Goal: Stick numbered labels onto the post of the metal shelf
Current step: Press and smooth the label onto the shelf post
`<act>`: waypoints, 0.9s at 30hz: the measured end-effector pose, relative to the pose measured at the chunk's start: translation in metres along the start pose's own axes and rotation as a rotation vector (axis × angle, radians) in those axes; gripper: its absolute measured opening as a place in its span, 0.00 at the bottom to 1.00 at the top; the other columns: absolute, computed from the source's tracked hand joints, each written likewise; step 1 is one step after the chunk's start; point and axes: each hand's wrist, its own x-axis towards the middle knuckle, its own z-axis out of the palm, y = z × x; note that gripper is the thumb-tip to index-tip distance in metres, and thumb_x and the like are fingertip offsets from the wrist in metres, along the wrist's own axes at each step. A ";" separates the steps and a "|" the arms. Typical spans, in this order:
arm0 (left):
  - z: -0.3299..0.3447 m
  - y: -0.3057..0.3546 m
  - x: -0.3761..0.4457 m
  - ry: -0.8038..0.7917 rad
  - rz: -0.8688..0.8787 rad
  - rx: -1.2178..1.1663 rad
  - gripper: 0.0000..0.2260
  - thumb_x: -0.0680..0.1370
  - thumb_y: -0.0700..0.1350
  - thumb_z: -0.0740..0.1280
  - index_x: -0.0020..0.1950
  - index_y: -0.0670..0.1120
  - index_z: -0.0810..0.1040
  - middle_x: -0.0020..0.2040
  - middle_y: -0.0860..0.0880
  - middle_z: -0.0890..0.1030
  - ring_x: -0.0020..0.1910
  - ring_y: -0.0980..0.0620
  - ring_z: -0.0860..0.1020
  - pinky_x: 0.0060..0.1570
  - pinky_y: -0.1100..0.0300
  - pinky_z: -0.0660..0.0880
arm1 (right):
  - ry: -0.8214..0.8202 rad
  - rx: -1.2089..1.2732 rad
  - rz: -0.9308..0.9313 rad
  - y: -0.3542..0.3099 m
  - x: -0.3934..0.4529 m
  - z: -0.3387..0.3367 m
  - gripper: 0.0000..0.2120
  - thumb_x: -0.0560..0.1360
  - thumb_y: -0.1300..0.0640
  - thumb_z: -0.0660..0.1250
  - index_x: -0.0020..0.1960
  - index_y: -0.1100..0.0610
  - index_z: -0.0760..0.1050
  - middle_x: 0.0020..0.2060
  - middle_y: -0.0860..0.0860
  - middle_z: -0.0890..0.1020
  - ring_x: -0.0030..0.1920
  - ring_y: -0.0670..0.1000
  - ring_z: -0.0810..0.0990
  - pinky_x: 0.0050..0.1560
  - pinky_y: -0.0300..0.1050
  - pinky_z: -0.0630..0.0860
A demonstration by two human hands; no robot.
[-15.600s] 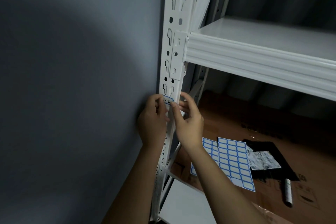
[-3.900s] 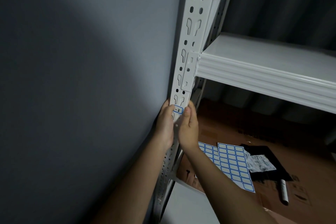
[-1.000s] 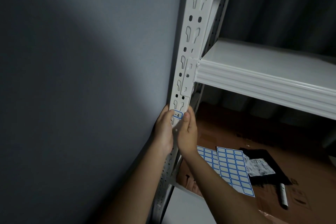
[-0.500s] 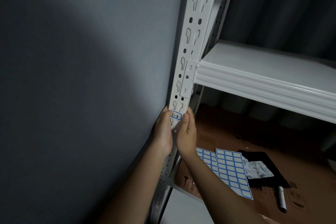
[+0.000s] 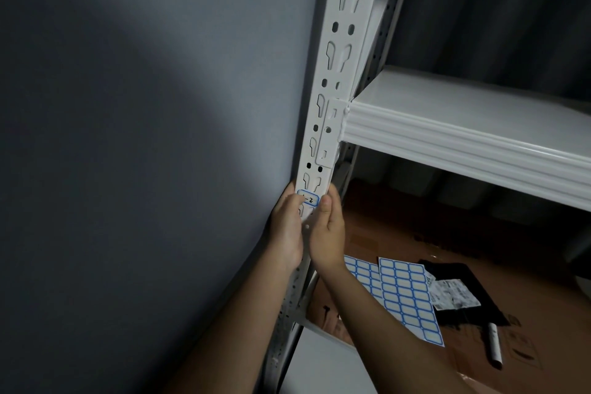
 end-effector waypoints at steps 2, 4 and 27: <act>0.000 0.000 0.001 0.009 -0.022 -0.022 0.16 0.78 0.40 0.54 0.59 0.48 0.79 0.54 0.46 0.83 0.53 0.50 0.82 0.51 0.55 0.77 | -0.011 0.013 -0.010 -0.002 0.000 0.000 0.14 0.83 0.61 0.50 0.60 0.50 0.70 0.55 0.49 0.80 0.56 0.43 0.78 0.58 0.38 0.74; 0.000 0.000 0.003 0.027 -0.043 -0.033 0.15 0.78 0.43 0.56 0.58 0.47 0.80 0.53 0.45 0.84 0.52 0.48 0.82 0.51 0.53 0.77 | -0.019 0.021 -0.020 -0.003 -0.001 -0.001 0.14 0.83 0.62 0.50 0.59 0.50 0.70 0.54 0.46 0.80 0.55 0.40 0.78 0.57 0.34 0.73; -0.002 0.000 0.001 0.027 -0.061 -0.019 0.15 0.79 0.43 0.57 0.60 0.48 0.78 0.53 0.48 0.84 0.55 0.48 0.81 0.52 0.53 0.77 | 0.007 -0.015 -0.004 -0.001 -0.001 0.001 0.14 0.83 0.61 0.50 0.62 0.54 0.70 0.55 0.48 0.80 0.55 0.40 0.78 0.58 0.35 0.73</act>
